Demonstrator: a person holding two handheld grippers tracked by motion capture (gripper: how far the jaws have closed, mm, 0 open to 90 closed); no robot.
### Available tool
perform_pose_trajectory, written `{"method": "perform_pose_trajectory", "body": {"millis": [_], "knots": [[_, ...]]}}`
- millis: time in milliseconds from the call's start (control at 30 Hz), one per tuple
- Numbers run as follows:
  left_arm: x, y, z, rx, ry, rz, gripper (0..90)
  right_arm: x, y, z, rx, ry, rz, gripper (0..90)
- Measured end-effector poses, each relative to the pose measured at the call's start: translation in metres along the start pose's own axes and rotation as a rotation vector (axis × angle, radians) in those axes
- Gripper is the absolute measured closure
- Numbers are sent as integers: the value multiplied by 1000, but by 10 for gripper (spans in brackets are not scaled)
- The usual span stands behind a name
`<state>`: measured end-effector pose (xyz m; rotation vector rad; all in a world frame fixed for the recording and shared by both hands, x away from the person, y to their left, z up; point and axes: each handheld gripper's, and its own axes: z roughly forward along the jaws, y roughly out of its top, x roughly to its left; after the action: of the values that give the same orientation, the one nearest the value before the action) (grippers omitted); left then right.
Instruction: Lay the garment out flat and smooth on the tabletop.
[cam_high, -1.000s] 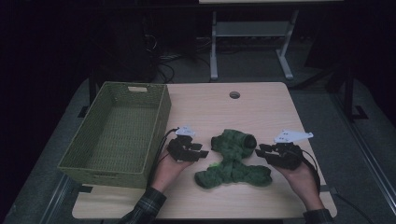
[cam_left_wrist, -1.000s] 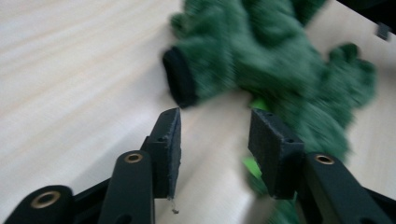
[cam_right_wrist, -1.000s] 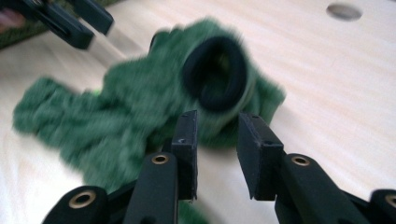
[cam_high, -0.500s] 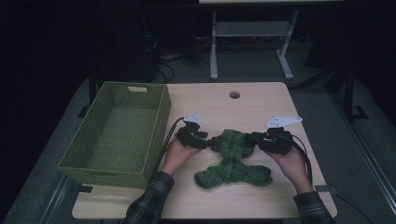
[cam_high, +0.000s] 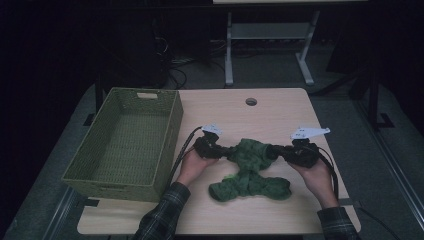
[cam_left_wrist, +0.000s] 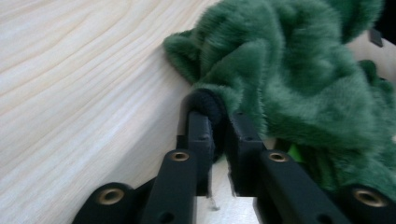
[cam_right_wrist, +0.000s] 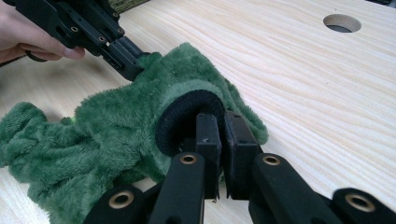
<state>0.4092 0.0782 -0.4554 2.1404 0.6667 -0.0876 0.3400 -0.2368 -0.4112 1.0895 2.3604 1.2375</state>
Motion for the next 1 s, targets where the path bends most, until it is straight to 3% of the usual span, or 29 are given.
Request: {"method": "perform_pose_trajectory", "body": {"millis": [100,200,333,500,667,867,933,1000], "knots": [[-5,4,-10,-19,14,18,856,0,1,-2,-13,1,-4,858],[-10,9,-30,-74,40,30,860,1,5,-5,-36,1,-7,857],[-20,18,-63,-140,110,71,860,3,18,-13,-82,-17,-31,857],[-27,16,-89,-182,216,68,861,2,29,-14,-135,-11,-44,857],[-32,4,-82,-139,251,39,861,-10,21,7,-81,15,11,857],[-28,-18,-63,-60,233,-30,862,-20,6,27,-15,22,45,857],[-24,-23,-55,-26,224,-50,862,-20,-3,36,54,31,72,858],[-21,-27,-50,-4,221,-66,862,-19,-12,43,70,25,62,858]]}}
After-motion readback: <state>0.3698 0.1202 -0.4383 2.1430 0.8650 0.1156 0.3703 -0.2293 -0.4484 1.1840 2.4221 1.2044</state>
